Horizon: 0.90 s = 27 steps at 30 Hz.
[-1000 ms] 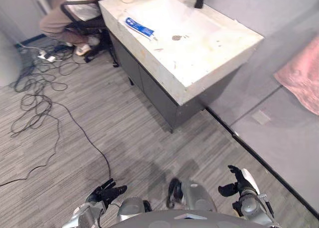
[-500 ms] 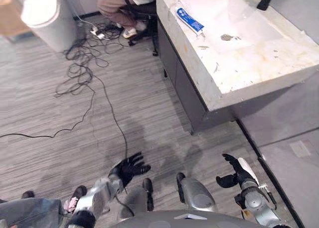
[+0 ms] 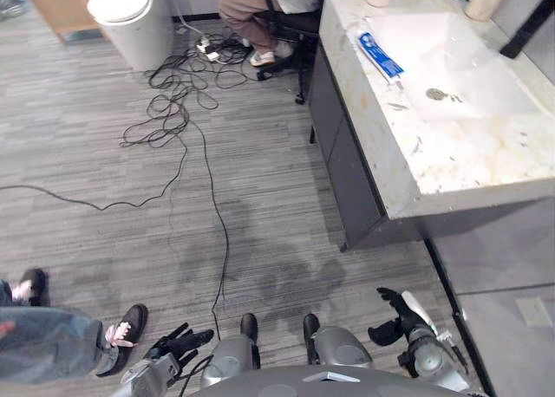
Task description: Organize the bathroom.
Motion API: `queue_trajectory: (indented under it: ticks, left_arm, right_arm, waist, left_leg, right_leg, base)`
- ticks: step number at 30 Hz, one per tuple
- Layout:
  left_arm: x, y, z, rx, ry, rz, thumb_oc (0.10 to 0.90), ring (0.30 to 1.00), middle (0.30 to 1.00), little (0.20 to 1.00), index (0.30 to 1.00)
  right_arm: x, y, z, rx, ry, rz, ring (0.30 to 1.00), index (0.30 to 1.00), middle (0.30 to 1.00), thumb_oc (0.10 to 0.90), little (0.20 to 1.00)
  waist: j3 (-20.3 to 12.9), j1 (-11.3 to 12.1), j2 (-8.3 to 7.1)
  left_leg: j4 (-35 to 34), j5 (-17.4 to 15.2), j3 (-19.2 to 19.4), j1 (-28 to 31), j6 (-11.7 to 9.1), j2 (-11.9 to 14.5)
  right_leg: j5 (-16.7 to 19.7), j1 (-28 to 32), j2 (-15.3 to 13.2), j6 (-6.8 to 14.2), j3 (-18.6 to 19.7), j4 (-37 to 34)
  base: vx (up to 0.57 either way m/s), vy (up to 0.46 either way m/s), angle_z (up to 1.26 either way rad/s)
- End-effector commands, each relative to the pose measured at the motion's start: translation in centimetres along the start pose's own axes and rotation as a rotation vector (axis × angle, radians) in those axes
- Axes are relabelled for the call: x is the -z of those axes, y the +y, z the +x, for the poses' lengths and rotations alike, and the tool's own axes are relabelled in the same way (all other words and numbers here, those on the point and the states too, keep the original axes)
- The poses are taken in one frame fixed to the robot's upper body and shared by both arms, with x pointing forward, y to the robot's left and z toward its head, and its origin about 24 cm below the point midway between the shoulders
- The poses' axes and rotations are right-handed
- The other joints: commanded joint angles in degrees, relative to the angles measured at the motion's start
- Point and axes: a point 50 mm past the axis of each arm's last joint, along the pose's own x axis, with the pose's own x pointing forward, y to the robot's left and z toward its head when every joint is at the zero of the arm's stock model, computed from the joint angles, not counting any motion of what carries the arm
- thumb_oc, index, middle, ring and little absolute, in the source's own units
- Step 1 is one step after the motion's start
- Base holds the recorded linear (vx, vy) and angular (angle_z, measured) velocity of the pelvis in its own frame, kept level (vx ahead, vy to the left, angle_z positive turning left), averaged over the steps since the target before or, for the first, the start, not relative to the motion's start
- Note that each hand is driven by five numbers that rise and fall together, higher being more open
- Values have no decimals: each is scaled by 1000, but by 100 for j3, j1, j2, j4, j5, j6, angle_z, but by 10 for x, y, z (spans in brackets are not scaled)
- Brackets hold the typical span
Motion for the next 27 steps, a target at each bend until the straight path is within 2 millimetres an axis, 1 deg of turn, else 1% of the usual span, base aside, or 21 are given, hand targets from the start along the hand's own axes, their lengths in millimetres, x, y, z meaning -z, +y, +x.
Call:
queue_trajectory:
  ticks: [1,3,5,6,7,10,11,13,14,15,16,18,19,20,21,22,23,24,25,26,27]
  left_arm:
    - [-13,6,-2,1,-59,71,800,900,900,900,900]
    - [-16,5,-1,5,-60,81,800,900,900,900,900]
    - [-18,3,0,5,-59,91,800,900,900,900,900]
    - [-18,3,0,-3,-53,102,800,900,900,900,900]
    - [-20,3,0,-11,-50,126,800,900,900,900,900]
    - [-21,8,-2,-23,-45,145,800,900,900,900,900]
    - [-21,8,-2,-23,-45,145,800,900,900,900,900]
    - [-20,16,-5,-33,-34,144,800,900,900,900,900]
    - [-20,18,-6,-33,-32,146,800,900,900,900,900]
    - [-19,20,-7,-32,-28,138,800,900,900,900,900]
    - [-15,24,-8,-34,-21,128,800,900,900,900,900]
    - [-10,29,-11,-39,-14,132,800,900,900,900,900]
    - [-10,29,-11,-39,-14,132,800,900,900,900,900]
    - [-5,33,-13,-41,-14,142,800,900,900,900,900]
    - [-5,35,-14,-41,-16,164,800,900,900,900,900]
    - [-8,36,-15,-37,-23,175,800,900,900,900,900]
    - [-16,34,-15,-26,-40,179,800,900,900,900,900]
    - [-18,34,-15,-24,-42,181,800,900,900,900,900]
    - [-22,31,-14,-17,-54,184,800,900,900,900,900]
    - [-23,29,-14,-10,-57,172,800,900,900,900,900]
    - [-24,26,-13,2,-61,166,800,900,900,900,900]
  right_arm:
    - [-10,-27,2,69,-93,-80,900,900,900,800,900]
    - [-11,-27,3,73,-98,-84,900,900,900,800,900]
    - [-16,-27,5,81,-121,-89,900,900,900,800,900]
    - [-21,-27,6,85,-143,-108,900,900,900,800,900]
    - [-28,-28,6,86,-167,-103,900,900,900,800,900]
    - [-35,-33,6,89,-202,-141,900,900,900,800,900]
    - [-35,-33,6,89,-202,-141,900,900,900,800,900]
    - [-36,-42,6,107,-204,-161,900,900,900,800,900]
    - [-34,-44,6,111,-199,-161,900,900,900,800,900]
    - [-31,-46,6,113,-192,-166,900,900,900,800,900]
    - [-28,-49,6,111,-180,-182,900,900,900,800,900]
    - [-25,-50,5,103,-175,-192,900,900,900,800,900]
    - [-25,-50,5,103,-175,-192,900,900,900,800,900]
    - [-22,-50,5,92,-166,-197,900,900,900,800,900]
    - [-16,-48,2,85,-157,-182,900,900,900,800,900]
    - [-12,-46,0,76,-150,-165,900,900,900,800,900]
    - [-9,-43,-2,52,-138,-152,900,900,900,800,900]
    - [-9,-43,-3,48,-136,-149,900,900,900,800,900]
    - [-11,-43,-2,41,-137,-142,900,900,900,800,900]
    - [-12,-44,-2,37,-137,-142,900,900,900,800,900]
    - [-13,-44,-2,39,-140,-141,900,900,900,800,900]
  waist:
    - [-10,-119,271]
    - [24,-115,315]
    - [54,-71,334]
    - [60,-49,322]
    - [82,19,324]
    - [106,138,344]
    - [106,138,344]
    - [126,199,412]
    - [124,223,430]
    - [115,269,471]
    - [111,353,525]
    - [99,383,545]
    - [99,383,545]
    - [92,297,493]
    - [112,129,390]
    - [115,6,277]
    - [174,-98,164]
    - [184,-98,158]
    - [193,-80,105]
    - [194,-68,97]
    - [212,-71,116]
  left_leg:
    - [-1325,226,110,469,-21,858]
    - [-1605,304,143,530,-44,942]
    - [-1577,141,-93,568,-31,878]
    - [-1432,-26,-97,585,-7,757]
    - [-1250,-189,2,562,52,593]
    - [-1218,-318,97,618,189,404]
    - [-1218,-318,97,618,189,404]
    - [-1258,-441,165,690,306,235]
    - [-1280,-466,201,712,339,192]
    - [-1317,-504,280,748,390,135]
    - [-1350,-556,464,818,461,75]
    - [-1374,-635,670,937,524,16]
    - [-1374,-635,670,937,524,16]
    - [-1408,-760,813,1079,548,-55]
    - [-1374,-969,790,1215,582,-178]
    - [-1347,-1126,746,1299,614,-309]
    - [-1240,-1384,760,1441,645,-411]
    - [-1225,-1401,772,1448,646,-409]
    - [-1053,-1400,1063,1365,639,-328]
    - [-989,-1361,1162,1310,637,-290]
    - [-922,-1367,1140,1278,602,-255]
  right_leg:
    - [52,-12,62,511,66,-194]
    - [16,-17,20,536,39,-145]
    - [6,-95,-164,637,161,-30]
    - [87,-140,-338,737,215,-3]
    - [215,-185,-617,915,167,50]
    - [403,-245,-953,1056,96,127]
    - [403,-245,-953,1056,96,127]
    - [675,-352,-1251,1038,100,378]
    - [772,-378,-1337,1023,84,462]
    - [925,-406,-1486,980,6,644]
    - [1035,-458,-1646,913,-216,1032]
    - [1060,-514,-1645,893,-477,1154]
    - [1060,-514,-1645,893,-477,1154]
    - [1000,-694,-1323,928,-524,859]
    - [1006,-966,-922,1013,-492,344]
    - [1166,-1140,-731,1127,-461,-116]
    - [1528,-1442,-585,1209,-641,-264]
    - [1559,-1476,-583,1206,-661,-214]
    - [1433,-1302,-713,1189,-861,-289]
    - [1358,-1175,-686,1167,-896,-288]
    - [1263,-1124,-625,1139,-846,-252]
  base:
    - [150,382,12]
    - [103,325,20]
    - [98,363,13]
    - [143,518,-7]
    - [137,517,-14]
    - [67,293,-32]
    - [39,234,-32]
    - [52,347,-42]
    - [81,422,-53]
    - [109,392,-48]
    - [109,345,-62]
    - [109,228,-62]
    - [163,166,-31]
    - [228,45,-22]
    - [349,14,-59]
    - [445,-80,-56]
    - [340,-61,-20]
    - [270,-79,57]
    - [102,-68,79]
    - [87,-73,65]
    - [49,-26,21]
